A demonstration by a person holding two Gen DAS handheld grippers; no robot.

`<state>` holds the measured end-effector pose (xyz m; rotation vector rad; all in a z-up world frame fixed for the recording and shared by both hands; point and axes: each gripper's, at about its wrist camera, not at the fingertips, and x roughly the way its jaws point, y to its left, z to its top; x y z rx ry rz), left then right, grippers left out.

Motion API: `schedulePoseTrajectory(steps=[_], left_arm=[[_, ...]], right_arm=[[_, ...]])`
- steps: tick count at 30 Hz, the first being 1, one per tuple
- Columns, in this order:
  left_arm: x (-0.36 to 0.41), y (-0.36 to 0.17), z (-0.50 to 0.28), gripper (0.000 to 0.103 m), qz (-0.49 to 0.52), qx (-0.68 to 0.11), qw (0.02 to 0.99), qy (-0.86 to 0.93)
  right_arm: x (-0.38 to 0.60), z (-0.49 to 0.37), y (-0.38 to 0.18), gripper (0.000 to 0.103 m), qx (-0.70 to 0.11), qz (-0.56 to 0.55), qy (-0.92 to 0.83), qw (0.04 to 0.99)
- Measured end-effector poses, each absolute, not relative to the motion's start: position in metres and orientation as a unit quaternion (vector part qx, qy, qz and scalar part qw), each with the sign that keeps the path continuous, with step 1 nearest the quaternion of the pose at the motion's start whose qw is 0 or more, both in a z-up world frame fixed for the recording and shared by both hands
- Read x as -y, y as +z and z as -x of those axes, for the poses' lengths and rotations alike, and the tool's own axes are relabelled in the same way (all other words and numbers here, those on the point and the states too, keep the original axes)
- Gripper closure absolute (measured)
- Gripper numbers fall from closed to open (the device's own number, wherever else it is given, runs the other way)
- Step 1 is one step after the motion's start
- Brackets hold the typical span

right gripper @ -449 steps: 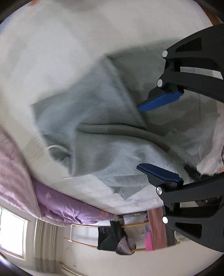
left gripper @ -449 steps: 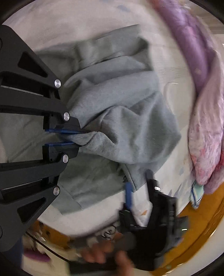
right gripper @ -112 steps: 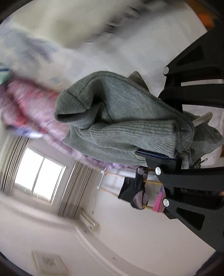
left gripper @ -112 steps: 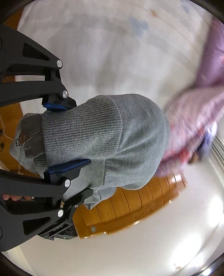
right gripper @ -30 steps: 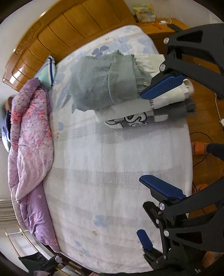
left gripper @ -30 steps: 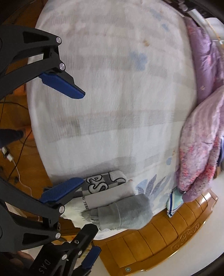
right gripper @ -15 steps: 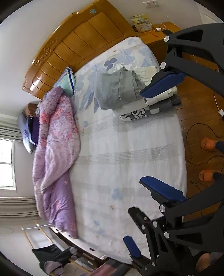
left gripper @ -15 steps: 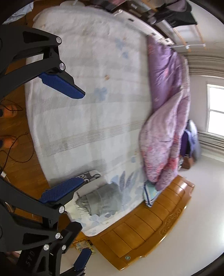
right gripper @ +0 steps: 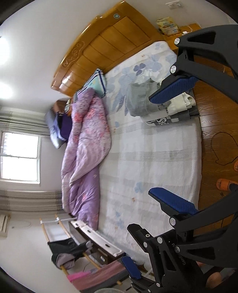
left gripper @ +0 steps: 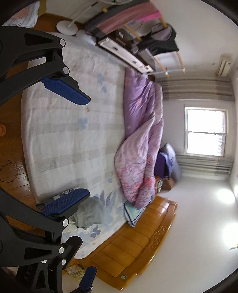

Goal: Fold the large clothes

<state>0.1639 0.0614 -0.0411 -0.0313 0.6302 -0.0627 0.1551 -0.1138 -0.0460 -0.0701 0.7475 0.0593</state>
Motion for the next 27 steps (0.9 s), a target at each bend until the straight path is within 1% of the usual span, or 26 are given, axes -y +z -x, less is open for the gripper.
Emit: schedulePoseTrajectory(steps=[5,12,15,18,22,27], left_arm=[[-0.055,-0.004,-0.114,0.01,0.0,-0.276,0.961,-0.007],[-0.071,0.032,-0.062,0.009,0.02,-0.229,0.973,0.006],[-0.085,0.038,-0.043,0.009,0.027,-0.211,0.977,0.01],[-0.103,0.043,-0.029,0.009,0.036,-0.21,0.977,0.002],[-0.119,0.051,-0.012,0.009,0.026,-0.188,0.982,0.0],[-0.135,0.055,0.001,0.009,0.024,-0.187,0.982,-0.007]], right_arm=[[0.12,-0.118,-0.018,0.014,-0.341,0.037,0.047,0.938],[0.112,-0.076,0.017,0.013,-0.304,0.038,0.056,0.95],[0.1,-0.063,0.025,0.013,-0.291,0.045,0.056,0.954],[0.088,-0.052,0.027,0.013,-0.28,0.037,0.053,0.958],[0.076,-0.037,0.03,0.013,-0.264,0.024,0.045,0.963],[0.061,-0.02,0.033,0.013,-0.242,0.03,0.029,0.969]])
